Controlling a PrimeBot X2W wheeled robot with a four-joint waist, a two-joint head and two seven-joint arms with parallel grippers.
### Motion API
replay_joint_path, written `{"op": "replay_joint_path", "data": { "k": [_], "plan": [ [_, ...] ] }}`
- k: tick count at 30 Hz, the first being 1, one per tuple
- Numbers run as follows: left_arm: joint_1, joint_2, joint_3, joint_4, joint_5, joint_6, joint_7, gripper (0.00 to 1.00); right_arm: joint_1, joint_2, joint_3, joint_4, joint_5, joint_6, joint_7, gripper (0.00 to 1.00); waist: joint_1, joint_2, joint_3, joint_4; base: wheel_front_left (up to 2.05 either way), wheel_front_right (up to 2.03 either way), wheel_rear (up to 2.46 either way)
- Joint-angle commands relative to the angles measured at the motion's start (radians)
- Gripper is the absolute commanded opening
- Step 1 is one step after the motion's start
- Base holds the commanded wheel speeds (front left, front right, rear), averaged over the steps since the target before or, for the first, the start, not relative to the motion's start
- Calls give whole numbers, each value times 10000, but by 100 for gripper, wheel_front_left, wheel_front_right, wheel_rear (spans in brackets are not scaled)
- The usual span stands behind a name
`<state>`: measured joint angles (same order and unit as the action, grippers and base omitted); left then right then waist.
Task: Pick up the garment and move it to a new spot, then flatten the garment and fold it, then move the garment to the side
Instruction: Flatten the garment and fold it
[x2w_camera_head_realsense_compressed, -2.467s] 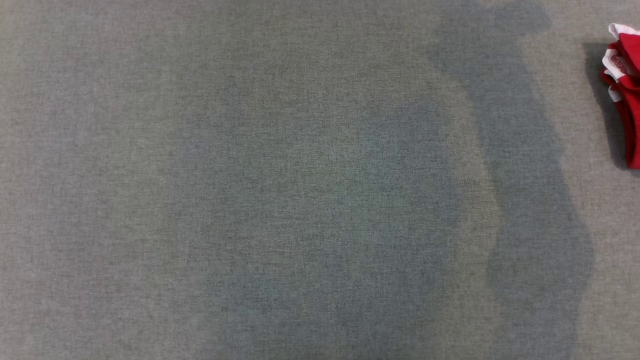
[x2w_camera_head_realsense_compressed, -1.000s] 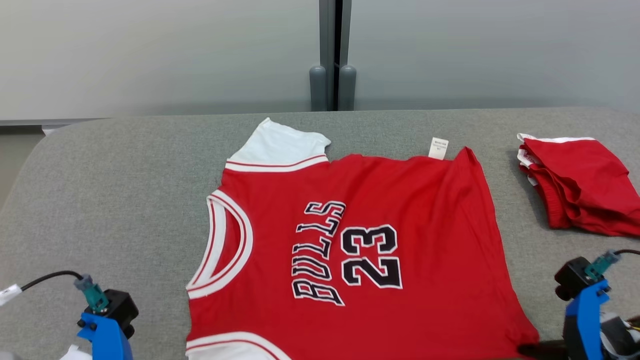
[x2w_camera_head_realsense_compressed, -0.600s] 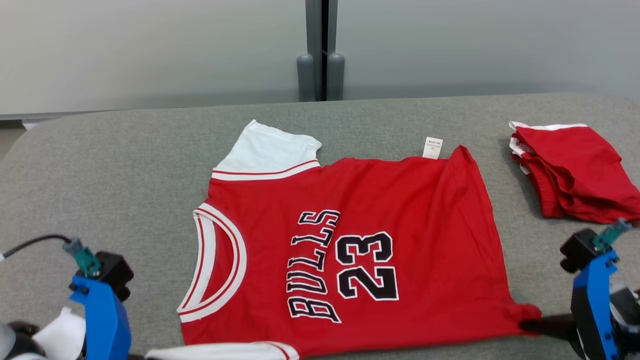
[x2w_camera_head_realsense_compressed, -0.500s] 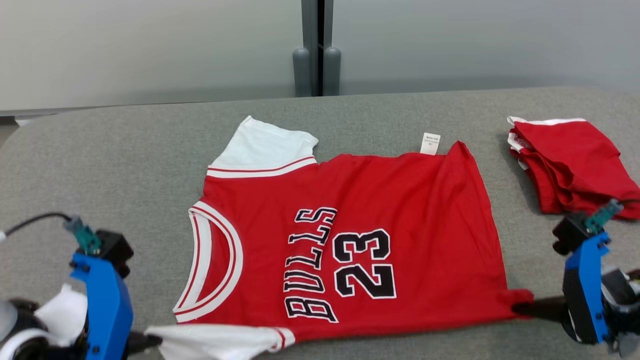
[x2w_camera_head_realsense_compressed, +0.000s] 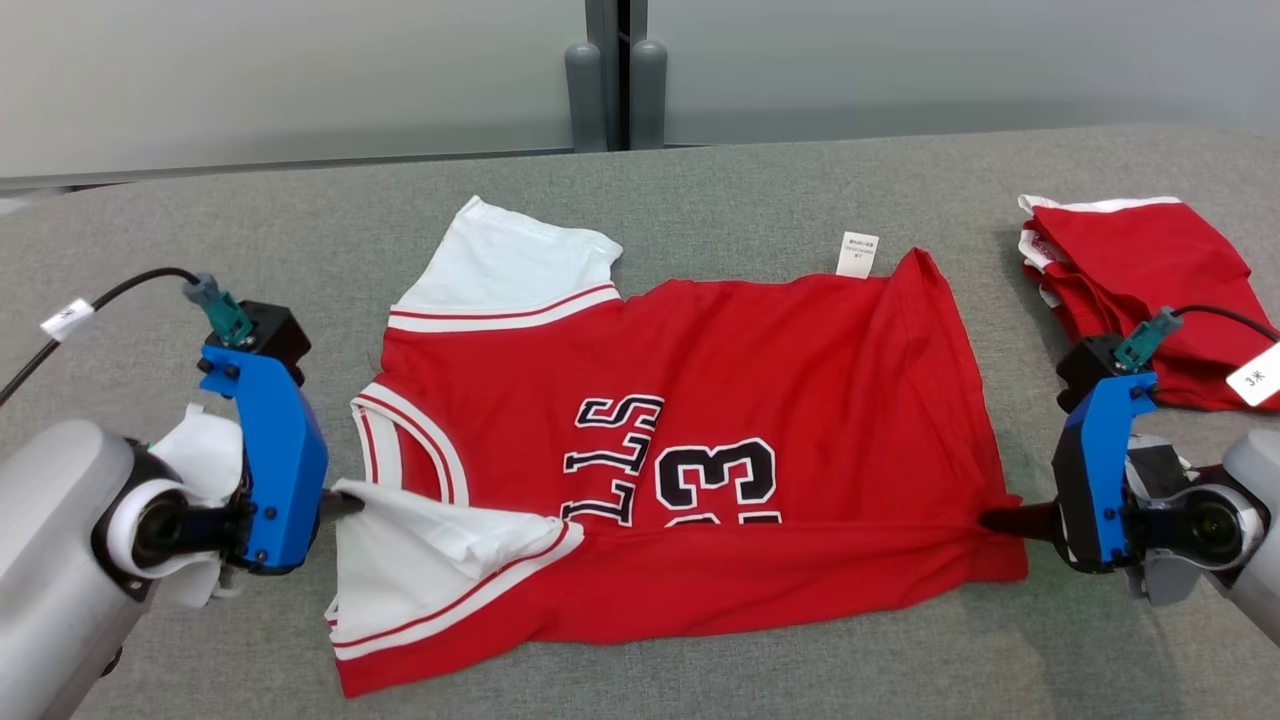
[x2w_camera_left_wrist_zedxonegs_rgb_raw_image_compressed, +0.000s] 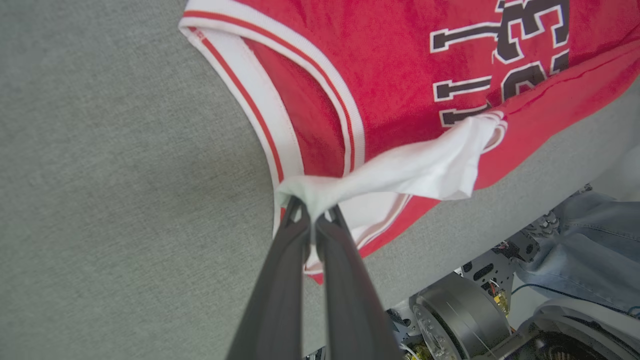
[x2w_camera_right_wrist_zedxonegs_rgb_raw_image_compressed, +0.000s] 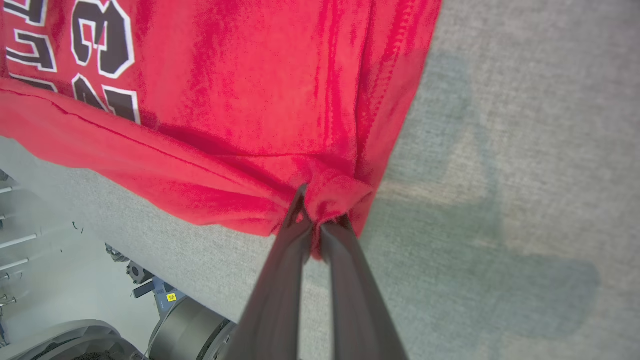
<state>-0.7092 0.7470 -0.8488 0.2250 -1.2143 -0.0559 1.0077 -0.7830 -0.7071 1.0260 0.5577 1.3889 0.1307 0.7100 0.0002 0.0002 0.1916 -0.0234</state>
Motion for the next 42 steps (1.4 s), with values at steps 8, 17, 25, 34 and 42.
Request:
{"op": "replay_joint_path", "data": {
  "k": [8, 17, 25, 34, 42],
  "plan": [
    [-692, -1069, -263, 1865, 835, -660, -1606, 100, -296, 818, -266, 988, -137, 1, -663, 100, -2, -2, -38, -54, 0, 0, 0],
    [-773, -1145, -188, 2314, 2294, -748, -5676, 100, 48, 518, -883, 533, -1565, 3, -4901, 100, -2, -2, -611, 86, 0, 0, 0],
    [298, -866, 479, 1611, 3634, 579, -9813, 100, 1258, 782, -2369, 100, -2987, 1, -9582, 100, -2, -2, -1164, 104, 0, 0, 0],
    [2336, -906, 1170, -48, 4073, 2806, -12292, 100, 4251, 2641, -7660, -2003, -6982, 1, -9748, 100, -2, -2, -1296, 184, 0, 0, 0],
    [4414, -1699, 2110, -1427, 4707, 4078, -12735, 100, 7253, 4311, -9843, -3388, -9703, 3, -9752, 100, -2, -2, -1085, 350, 0, 0, 0]
  ]
}}
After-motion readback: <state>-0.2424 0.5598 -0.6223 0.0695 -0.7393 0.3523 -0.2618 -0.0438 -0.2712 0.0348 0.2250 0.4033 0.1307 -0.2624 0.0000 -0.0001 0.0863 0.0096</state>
